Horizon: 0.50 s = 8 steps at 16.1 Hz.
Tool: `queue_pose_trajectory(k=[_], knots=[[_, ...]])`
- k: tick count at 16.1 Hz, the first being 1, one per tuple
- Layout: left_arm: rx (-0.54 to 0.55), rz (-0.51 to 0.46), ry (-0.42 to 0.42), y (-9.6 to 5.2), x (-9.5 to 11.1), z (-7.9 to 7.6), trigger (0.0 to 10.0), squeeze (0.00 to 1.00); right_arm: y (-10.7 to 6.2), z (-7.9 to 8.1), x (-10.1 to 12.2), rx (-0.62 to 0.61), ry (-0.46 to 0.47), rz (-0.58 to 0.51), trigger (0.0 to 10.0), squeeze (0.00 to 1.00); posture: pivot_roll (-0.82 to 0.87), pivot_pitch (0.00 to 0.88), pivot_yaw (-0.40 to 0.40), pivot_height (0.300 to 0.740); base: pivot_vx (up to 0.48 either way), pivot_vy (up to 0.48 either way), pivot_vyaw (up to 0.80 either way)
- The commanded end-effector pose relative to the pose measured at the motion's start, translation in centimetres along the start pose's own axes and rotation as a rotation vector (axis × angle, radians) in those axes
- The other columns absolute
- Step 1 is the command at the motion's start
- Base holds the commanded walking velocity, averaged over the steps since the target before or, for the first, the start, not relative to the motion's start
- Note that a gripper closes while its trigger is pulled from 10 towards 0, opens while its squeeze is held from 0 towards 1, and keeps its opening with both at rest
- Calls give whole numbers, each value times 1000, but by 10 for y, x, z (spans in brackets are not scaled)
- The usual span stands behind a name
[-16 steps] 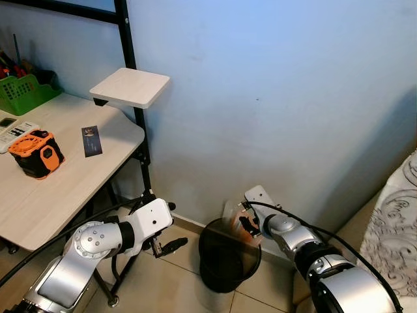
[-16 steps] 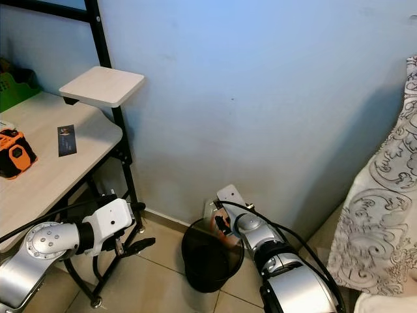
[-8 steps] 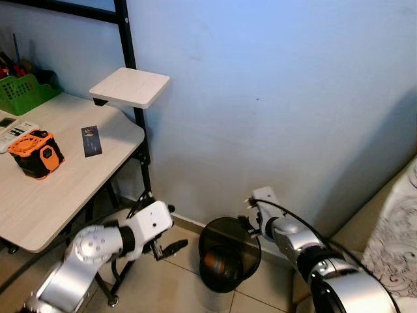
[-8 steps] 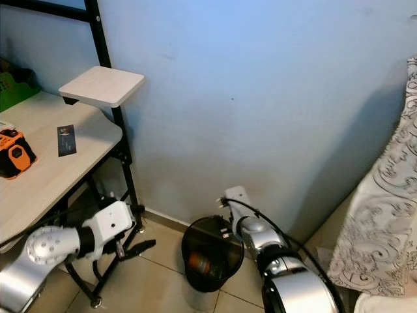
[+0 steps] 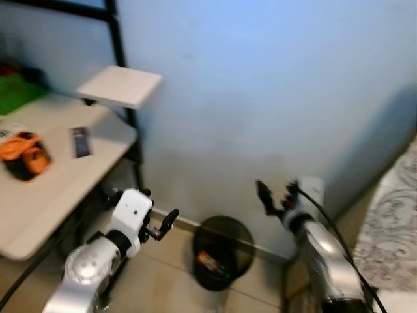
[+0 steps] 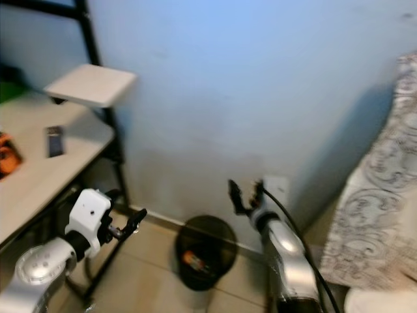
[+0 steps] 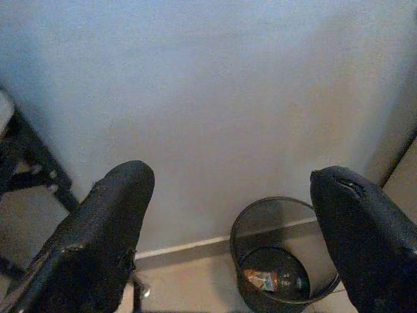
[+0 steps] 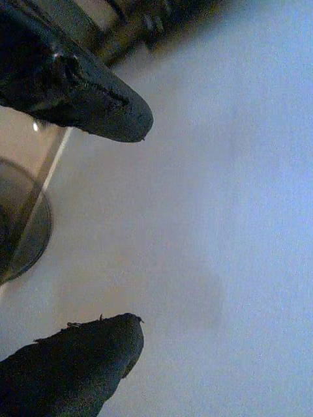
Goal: Clean up the room
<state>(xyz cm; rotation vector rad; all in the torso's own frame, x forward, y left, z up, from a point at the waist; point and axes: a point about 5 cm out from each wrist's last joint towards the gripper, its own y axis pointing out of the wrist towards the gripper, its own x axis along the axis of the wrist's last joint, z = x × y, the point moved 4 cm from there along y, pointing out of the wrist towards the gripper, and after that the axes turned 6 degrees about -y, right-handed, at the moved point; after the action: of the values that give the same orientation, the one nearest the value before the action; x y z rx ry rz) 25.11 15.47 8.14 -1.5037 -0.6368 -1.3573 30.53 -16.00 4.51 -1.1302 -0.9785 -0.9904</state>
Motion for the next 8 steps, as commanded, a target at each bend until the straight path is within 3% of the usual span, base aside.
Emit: queue_pose_trajectory(k=[1, 3, 5, 6, 7, 8], knots=[[22, -26, 28, 0, 6, -3, 10000, 0, -7, -9, 5, -55, 68, 10, 10000, 1000, 114, 0, -86, 740, 0, 0, -731], [39, -27, 5, 0, 7, -7, 10000, 0, -31, -23, -2, -134, 56, 21, 10000, 1000, 76, 0, -47, 740, 0, 0, -741], [51, -17, -3, 0, 6, -8, 10000, 0, -45, -14, 1, -94, 3, 42, 10000, 1000, 53, 0, -28, 740, 0, 0, -744], [66, -18, -19, -1, 5, -4, 10000, 0, -48, -11, 9, -94, -44, -27, 10000, 969, 53, 0, -28, 740, 0, 0, -731], [90, -6, -15, -2, 0, 1, 10000, 0, -50, -12, 8, -122, -30, -48, 10000, 459, 56, 0, -24, 740, 0, 0, -788], [110, 1, -6, -4, -1, 6, 10000, 0, -50, -13, 7, -140, -57, -54, 10000, 251, 61, 0, -26, 740, 0, 0, -800]])
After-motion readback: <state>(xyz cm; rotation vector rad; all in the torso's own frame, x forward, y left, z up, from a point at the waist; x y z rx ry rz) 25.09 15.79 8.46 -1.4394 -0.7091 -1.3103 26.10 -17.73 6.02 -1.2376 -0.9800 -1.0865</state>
